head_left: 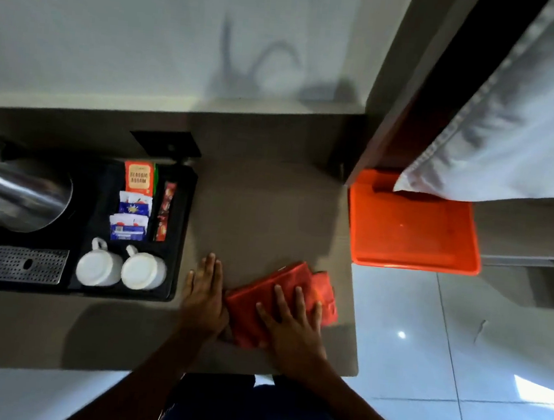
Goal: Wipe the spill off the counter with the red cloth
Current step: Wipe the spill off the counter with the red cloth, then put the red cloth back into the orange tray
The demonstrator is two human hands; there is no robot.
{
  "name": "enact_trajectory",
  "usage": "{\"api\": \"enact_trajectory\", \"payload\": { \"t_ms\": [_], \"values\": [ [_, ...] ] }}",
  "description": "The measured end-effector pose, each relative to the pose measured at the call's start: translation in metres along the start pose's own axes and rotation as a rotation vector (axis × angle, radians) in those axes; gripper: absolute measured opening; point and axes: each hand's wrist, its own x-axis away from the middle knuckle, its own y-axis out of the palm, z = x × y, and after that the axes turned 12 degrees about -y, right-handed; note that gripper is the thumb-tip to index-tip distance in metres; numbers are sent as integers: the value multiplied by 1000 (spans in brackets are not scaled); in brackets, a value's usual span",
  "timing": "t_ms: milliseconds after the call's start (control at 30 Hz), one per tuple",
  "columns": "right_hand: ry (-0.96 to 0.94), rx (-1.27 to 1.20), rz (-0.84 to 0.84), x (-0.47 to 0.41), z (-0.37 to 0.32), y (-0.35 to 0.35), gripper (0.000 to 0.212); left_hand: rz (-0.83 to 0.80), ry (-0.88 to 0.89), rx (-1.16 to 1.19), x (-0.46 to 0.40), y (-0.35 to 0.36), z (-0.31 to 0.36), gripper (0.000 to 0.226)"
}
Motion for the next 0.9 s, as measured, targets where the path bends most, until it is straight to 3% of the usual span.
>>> {"api": "enact_trajectory", "payload": {
  "t_ms": [67, 200, 300, 433, 467, 567, 700, 800, 833, 900],
  "values": [
    [-65, 67, -17, -2, 15, -12, 72, 10, -21, 17, -9, -6, 9, 69],
    [-344, 167, 157, -3, 30, -7, 28, 50, 10, 37, -31, -29, 21, 69],
    [-439, 187, 205, 4, 39, 7, 30, 93, 9, 48, -50, -56, 34, 71],
    [-390, 112, 164, 2, 45, 1, 22, 164, 38, 6, -69, -94, 55, 70],
    [-357, -1, 109, -2, 47, -8, 28, 174, 57, -12, -73, -104, 61, 70],
    [-185, -448, 226, -20, 72, -44, 34, 192, 75, -49, -84, -129, 72, 70],
    [142, -999, 453, -22, 142, -94, 15, 232, 78, -51, -93, -154, 86, 72],
    [332, -1471, 470, -11, 190, -117, 8, 271, 98, -17, -93, -169, 101, 73],
    [376, -1589, 440, -10, 203, -121, 15, 292, 111, -3, -93, -175, 107, 73],
    [500, -1508, 427, -10, 227, -125, 38, 325, 133, 29, -91, -187, 118, 70]
  ]
}}
